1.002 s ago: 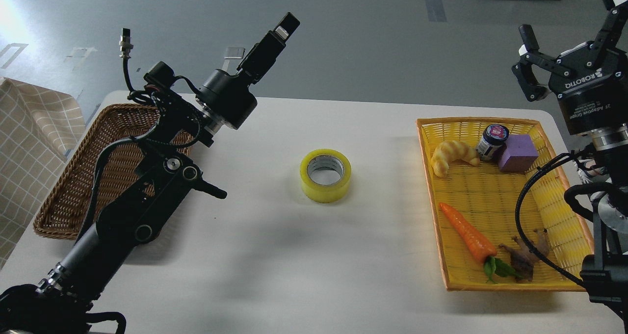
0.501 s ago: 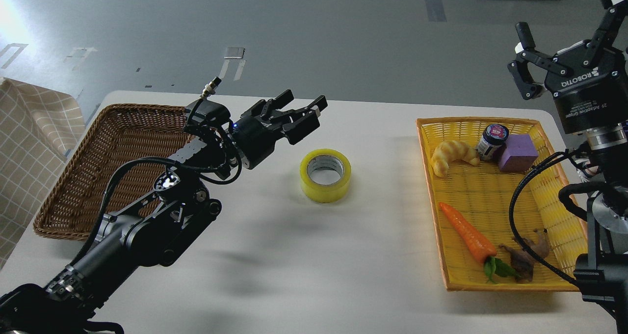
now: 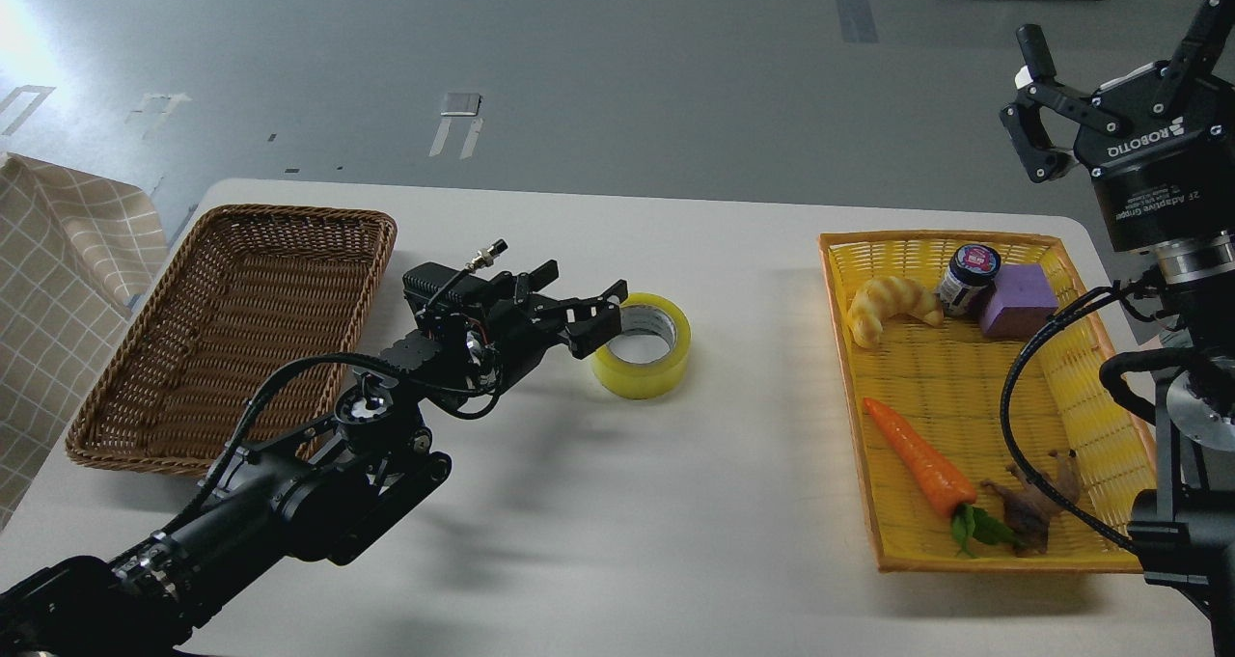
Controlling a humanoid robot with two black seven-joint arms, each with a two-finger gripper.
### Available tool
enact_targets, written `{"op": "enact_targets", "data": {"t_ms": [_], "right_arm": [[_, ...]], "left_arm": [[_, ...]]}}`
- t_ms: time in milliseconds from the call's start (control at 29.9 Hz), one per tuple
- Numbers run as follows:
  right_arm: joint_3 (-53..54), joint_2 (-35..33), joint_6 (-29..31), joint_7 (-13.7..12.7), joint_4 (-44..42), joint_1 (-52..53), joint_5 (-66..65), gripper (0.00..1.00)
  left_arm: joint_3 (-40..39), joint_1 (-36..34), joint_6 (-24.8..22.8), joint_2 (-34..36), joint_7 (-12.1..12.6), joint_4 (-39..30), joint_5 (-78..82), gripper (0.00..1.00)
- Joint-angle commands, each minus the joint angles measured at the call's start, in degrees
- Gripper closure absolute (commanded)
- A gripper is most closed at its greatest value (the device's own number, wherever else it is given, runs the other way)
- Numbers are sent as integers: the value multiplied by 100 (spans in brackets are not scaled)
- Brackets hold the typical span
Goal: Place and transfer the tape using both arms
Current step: 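Swing the left gripper toward the tape roll on the table, then insert the left gripper into the tape roll's hole and close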
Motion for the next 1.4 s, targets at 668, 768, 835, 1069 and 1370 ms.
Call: {"op": "enact_targets", "data": {"t_ms": [668, 768, 835, 1069, 1370], "right_arm": [[78, -17, 0, 1, -9, -128, 0, 0], [78, -25, 0, 1, 0, -154, 0, 0], [87, -25, 0, 1, 0, -180, 0, 0], [105, -43, 0, 9, 53, -312, 0, 0], [228, -43, 0, 1, 176, -339, 0, 0]], "left_arm": [[555, -251, 30, -315, 752, 553, 5, 0], [564, -295, 22, -333, 760, 571, 5, 0], [564, -322, 13, -394, 760, 597, 5, 0], [564, -392, 13, -614, 760, 843, 5, 0], [758, -445, 4, -631, 752, 993, 5, 0]]}}
